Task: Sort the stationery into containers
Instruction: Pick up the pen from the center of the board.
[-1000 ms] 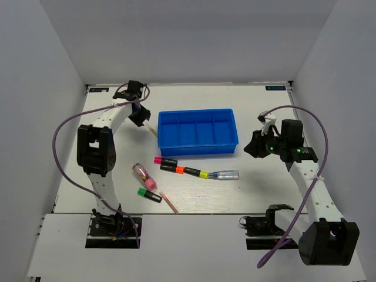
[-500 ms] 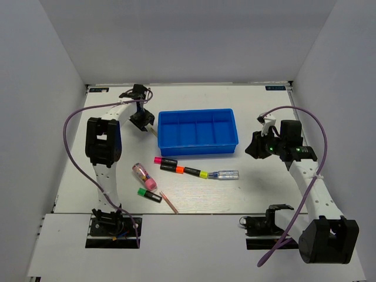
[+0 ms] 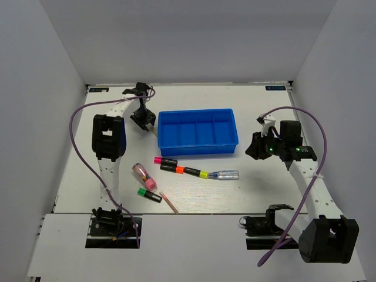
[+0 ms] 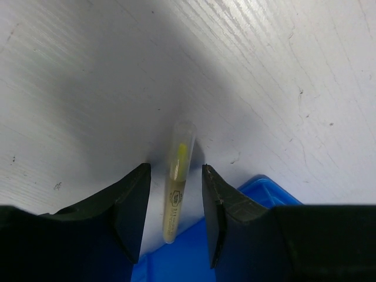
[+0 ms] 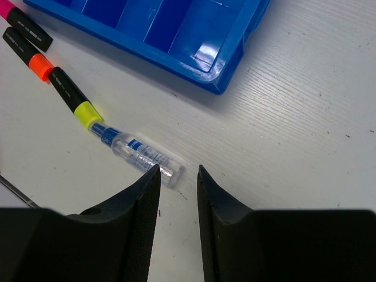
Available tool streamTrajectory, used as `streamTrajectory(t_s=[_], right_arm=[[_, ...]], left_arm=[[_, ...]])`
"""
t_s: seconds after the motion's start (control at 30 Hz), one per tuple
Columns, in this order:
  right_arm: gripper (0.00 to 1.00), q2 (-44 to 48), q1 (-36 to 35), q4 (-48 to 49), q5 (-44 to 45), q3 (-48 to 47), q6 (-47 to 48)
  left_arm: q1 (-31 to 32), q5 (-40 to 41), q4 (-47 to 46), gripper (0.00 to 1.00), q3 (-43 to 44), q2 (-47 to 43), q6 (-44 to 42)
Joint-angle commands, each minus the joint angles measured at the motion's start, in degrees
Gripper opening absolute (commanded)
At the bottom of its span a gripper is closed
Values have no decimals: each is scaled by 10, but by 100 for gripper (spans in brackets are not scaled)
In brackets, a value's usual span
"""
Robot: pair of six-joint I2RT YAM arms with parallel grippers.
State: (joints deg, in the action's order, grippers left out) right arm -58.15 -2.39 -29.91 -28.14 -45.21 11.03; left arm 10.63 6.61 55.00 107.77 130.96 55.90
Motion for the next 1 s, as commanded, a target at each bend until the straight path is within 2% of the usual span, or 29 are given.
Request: streamTrajectory(t_s=[0.0, 0.17, 0.23, 0.33, 0.43, 0.5, 0.6, 0.63, 0.8, 0.83, 0.87, 0.93, 0.97], right_arm=[[35, 11, -2, 0, 3, -25, 8], [35, 17, -2, -1, 6, -27, 8], [35, 22, -2, -3, 8, -30, 7], [35, 30, -2, -4, 9, -31, 6], [35, 37, -3, -10, 8, -32, 6], [35, 39, -3, -5, 5, -32, 4], [35, 44, -2, -8, -1, -32, 2], [35, 45, -2, -8, -2, -32, 3], [36, 52, -2, -6, -9, -27, 0], [40, 52, -2, -5, -10, -26, 2], [48, 53, -2, -3, -10, -25, 2], [71, 53, -2, -2, -17, -22, 6], [75, 53, -2, -2, -20, -20, 7]], left_arm=[[3, 3, 29, 51, 28, 4, -8], [3, 0, 67, 44, 46, 21, -25], [3, -1, 106, 44, 67, 35, -43], [4, 4, 143, 39, 92, 52, -68], [3, 19, 162, 38, 79, 48, -85], [0, 30, 162, 38, 33, 28, -90], [-7, 37, 137, 25, -31, -3, -89], [-10, 36, 129, 17, -50, -7, -85], [-36, 17, 89, 1, -106, -52, -72], [-40, 16, 85, 0, -112, -58, -73], [-43, 19, 84, 0, -111, -77, -81], [-58, 27, 83, 0, -85, -89, -91], [-64, 34, 85, 0, -77, -107, -115]])
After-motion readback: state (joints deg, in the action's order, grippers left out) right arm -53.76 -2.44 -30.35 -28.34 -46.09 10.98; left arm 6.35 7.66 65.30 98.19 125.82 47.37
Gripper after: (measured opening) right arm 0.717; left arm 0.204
